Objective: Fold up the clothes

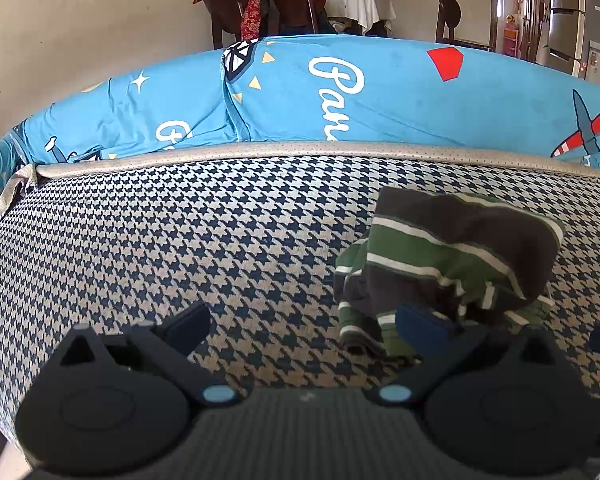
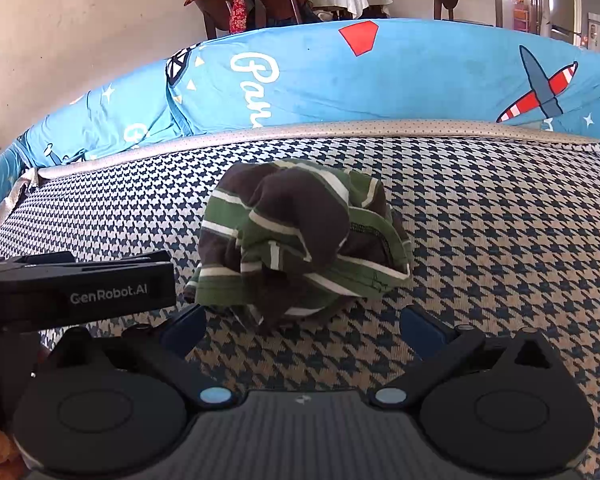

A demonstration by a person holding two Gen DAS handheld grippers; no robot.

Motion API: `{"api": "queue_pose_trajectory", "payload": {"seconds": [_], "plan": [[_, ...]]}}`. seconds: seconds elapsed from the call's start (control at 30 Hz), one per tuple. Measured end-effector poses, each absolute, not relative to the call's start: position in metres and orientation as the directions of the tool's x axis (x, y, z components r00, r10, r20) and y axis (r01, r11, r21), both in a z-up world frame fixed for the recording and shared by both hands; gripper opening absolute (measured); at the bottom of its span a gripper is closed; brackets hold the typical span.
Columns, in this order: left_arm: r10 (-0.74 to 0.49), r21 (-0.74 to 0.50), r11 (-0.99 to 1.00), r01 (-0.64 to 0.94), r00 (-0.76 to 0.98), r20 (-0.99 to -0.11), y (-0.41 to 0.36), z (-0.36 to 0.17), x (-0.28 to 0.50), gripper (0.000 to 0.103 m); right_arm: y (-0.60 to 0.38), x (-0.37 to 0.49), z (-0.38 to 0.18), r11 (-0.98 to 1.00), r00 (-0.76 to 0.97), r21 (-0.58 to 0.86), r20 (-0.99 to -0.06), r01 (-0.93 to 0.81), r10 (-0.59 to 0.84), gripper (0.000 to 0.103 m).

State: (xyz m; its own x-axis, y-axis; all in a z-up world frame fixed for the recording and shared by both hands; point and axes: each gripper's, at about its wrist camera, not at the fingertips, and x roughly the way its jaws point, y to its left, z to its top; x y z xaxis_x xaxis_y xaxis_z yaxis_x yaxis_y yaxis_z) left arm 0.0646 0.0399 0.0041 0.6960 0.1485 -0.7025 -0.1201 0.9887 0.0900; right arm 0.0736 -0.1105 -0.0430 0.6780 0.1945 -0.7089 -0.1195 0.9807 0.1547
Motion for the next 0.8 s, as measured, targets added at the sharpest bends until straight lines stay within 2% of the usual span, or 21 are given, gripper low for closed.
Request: {"api": "queue_pose_trajectory", "payload": {"seconds": [0.4, 0.57, 0.8], "plan": [[0.143, 0.086, 0.989, -0.117, 0.681, -0.718, 0.04, 0.0, 0.042, 0.103, -0.142, 0.057, -0.042, 0.983, 0.693, 0.182, -0.707, -0.015, 0.141, 0.103], [0.136, 0.085, 0.99, -0.109, 0.674, -0.726, 0.038, -0.004, 0.034, 0.103, -0.145, 0.055, -0.043, 0.992, 0.687, 0.125, -0.72, -0.01, 0.097, 0.103], [0.121, 0.081, 0.993, -0.091, 0.668, -0.734, 0.032, -0.007, 0.025, 0.103, -0.15, 0.054, -0.047, 0.993, 0.667, 0.12, -0.739, -0.008, 0.095, 0.103]]}}
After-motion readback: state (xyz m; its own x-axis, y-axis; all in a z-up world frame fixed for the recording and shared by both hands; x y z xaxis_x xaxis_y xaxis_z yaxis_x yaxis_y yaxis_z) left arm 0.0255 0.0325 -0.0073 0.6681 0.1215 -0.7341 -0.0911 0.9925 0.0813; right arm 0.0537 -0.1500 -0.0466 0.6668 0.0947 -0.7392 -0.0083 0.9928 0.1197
